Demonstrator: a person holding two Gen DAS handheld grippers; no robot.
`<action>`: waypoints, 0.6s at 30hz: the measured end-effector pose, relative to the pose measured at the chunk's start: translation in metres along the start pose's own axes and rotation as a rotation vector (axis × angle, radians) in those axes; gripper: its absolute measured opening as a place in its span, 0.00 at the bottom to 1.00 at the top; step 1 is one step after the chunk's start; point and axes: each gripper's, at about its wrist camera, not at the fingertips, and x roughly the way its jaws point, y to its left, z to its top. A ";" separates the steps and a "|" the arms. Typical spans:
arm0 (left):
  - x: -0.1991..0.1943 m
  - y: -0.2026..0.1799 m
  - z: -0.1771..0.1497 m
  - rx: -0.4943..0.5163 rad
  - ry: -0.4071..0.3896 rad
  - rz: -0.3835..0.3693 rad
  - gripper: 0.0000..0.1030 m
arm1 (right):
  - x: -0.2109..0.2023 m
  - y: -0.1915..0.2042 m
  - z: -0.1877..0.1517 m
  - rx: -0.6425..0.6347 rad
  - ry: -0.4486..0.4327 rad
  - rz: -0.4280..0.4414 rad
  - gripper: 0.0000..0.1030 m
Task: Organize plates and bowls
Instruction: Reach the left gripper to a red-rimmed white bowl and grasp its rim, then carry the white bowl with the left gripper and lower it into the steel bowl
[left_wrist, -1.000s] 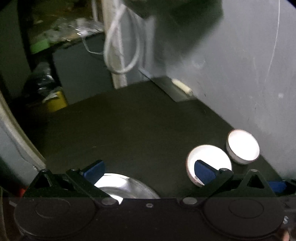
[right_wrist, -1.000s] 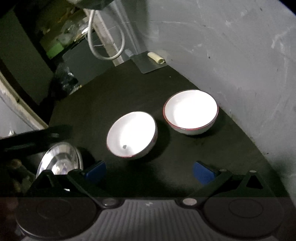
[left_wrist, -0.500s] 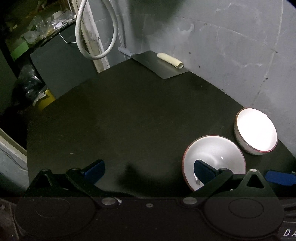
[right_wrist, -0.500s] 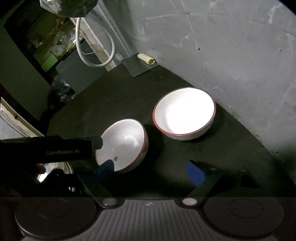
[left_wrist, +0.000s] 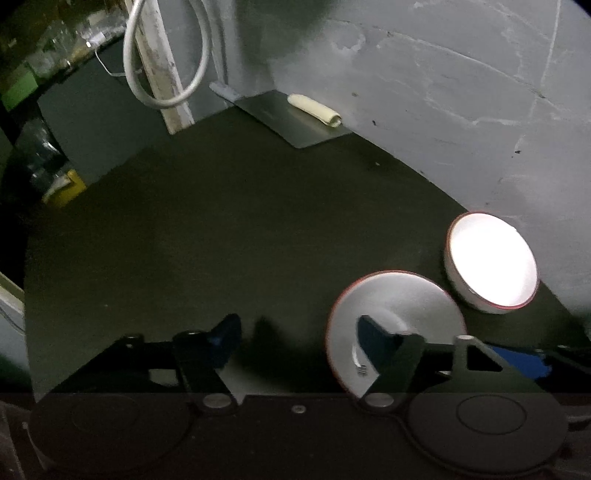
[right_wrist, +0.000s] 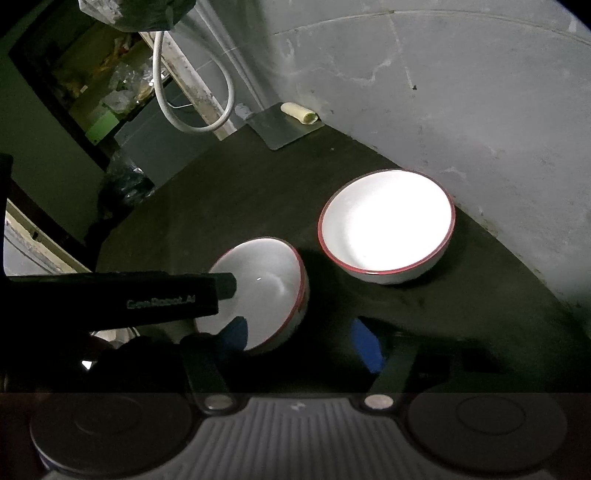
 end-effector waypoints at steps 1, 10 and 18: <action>0.001 0.000 0.000 -0.004 0.010 -0.015 0.56 | 0.001 0.000 0.001 0.000 -0.001 0.001 0.65; 0.010 0.000 -0.005 -0.041 0.062 -0.127 0.20 | 0.005 0.003 0.001 -0.009 0.001 0.021 0.48; 0.006 0.008 -0.013 -0.103 0.071 -0.173 0.11 | 0.004 0.006 -0.003 -0.039 -0.003 0.044 0.33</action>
